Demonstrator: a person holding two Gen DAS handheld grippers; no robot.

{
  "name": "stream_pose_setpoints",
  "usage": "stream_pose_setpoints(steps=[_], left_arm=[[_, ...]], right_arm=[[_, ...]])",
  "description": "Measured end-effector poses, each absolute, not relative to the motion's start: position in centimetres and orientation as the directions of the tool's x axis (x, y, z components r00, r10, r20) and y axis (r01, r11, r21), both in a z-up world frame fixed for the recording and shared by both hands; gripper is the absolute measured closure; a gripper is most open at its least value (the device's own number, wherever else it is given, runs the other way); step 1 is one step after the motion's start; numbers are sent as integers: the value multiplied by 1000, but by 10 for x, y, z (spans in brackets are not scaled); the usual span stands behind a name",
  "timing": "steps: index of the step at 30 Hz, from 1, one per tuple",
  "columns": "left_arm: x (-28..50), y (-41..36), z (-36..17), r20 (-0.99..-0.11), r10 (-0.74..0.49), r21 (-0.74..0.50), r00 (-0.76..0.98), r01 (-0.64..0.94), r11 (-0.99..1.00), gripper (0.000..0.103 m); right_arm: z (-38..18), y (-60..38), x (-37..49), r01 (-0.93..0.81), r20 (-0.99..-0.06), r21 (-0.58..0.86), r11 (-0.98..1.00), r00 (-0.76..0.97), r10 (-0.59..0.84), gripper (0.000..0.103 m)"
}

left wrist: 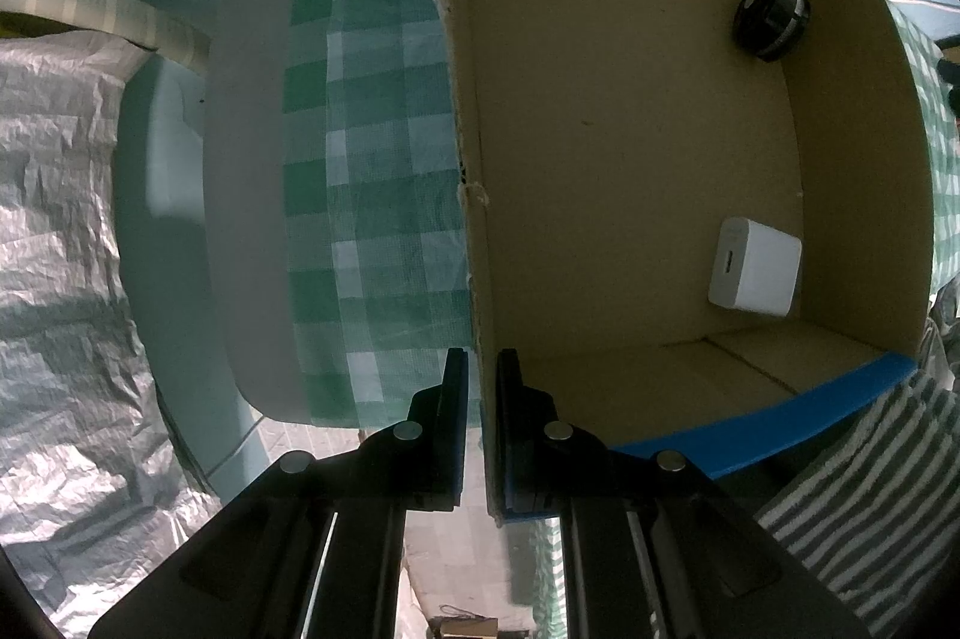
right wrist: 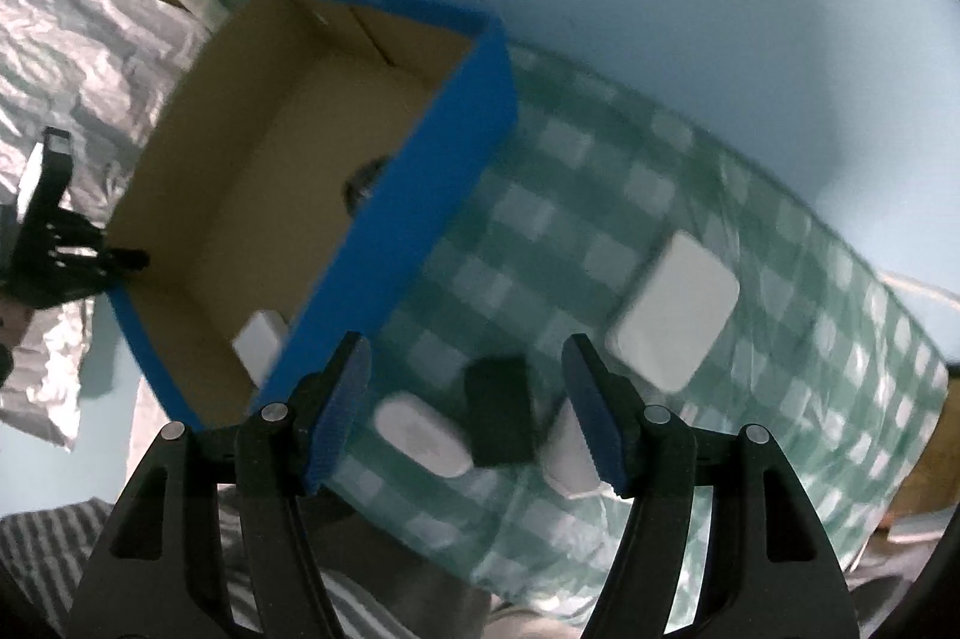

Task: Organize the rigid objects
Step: 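Grasp the black charger with the right tool, then lift the black charger with the right tool and carry it over the box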

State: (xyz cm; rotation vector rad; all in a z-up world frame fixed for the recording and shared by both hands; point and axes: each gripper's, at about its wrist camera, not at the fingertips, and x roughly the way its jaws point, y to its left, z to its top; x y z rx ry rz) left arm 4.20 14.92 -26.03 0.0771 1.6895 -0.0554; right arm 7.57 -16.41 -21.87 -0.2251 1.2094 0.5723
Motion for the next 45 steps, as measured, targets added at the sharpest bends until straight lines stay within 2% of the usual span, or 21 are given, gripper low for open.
stream_pose_setpoints(steps=[14, 16, 20, 25, 34, 45], left_arm=[[40, 148, -260, -992, 26, 16, -126, 82, 997, 94], [40, 148, -260, -991, 25, 15, -130, 81, 997, 94], [40, 149, -261, -991, 25, 14, -134, 83, 996, 94], [40, 148, -261, -990, 25, 13, -136, 86, 996, 94], [42, 147, -263, -990, 21, 9, -140, 88, 996, 94], [43, 146, -263, -990, 21, 8, -142, 93, 996, 94]], right_arm=[[-295, -157, 79, -549, -974, 79, 832, 135, 182, 36], [-304, -156, 81, -545, -978, 87, 834, 115, 177, 39], [-321, -153, 82, -541, -985, 78, 837, 88, 148, 53], [-332, -154, 80, -530, -990, 38, 847, 93, 103, 61], [-334, -158, 76, -542, -987, 21, 840, 125, 105, 66], [-299, -177, 71, -516, -972, 87, 852, 142, 186, 66]])
